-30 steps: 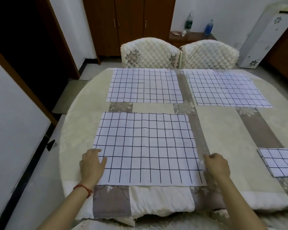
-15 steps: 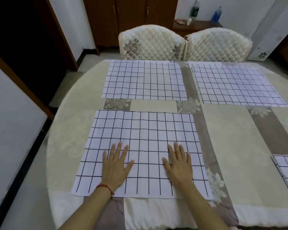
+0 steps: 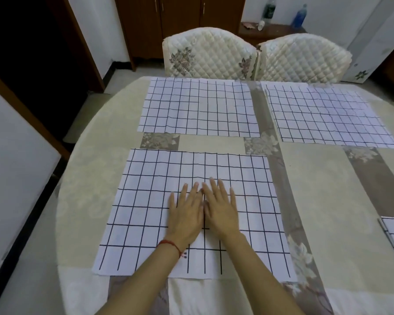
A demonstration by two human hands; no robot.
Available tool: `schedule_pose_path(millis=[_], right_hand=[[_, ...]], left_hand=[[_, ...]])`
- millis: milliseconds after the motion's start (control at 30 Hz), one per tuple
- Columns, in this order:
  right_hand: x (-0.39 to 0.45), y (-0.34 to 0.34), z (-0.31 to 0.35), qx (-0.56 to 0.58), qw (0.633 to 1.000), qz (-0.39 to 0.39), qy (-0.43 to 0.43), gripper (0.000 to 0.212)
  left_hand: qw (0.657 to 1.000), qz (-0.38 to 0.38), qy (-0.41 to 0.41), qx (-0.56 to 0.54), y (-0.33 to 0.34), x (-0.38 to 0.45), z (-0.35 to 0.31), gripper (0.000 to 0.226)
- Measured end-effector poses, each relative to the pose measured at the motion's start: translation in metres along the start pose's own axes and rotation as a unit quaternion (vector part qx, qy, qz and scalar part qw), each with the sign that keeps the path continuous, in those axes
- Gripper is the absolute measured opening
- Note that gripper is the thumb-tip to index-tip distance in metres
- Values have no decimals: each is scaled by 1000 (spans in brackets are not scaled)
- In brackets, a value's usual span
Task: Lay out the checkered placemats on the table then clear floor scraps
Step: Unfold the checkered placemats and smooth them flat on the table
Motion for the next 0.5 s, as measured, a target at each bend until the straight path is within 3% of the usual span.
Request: schedule_pose_path(millis=[67,200,367,433,500], right_hand=[[2,14,-6,19,999,31,-12,62],[-17,12,-60,23,997,10,71,69],[-32,-10,-105,25,978,-28,203,73],[-10,-14,-87,36,981,-46,184,73],[22,-8,-52,36,994,-28,99,76]], left_hand=[[1000,17,4,-2,11,11,4,73],[998,-15,-55,-9,7,13,61,88],[984,-21,-177,-17,-4,5,119,69],[988,-40,-148,-7,-13,18,95,62],[997,-41,-58,-18,-15,39,47,62]])
Point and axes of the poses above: each hand's wrist, its own x-axis towards the middle knuckle, its own y-axis out of the palm, z = x × y, the point moved 6 cm from there along x, towards the middle knuckle, and after that the axes turned 3 degrees about -y, right-handed, at the moved point
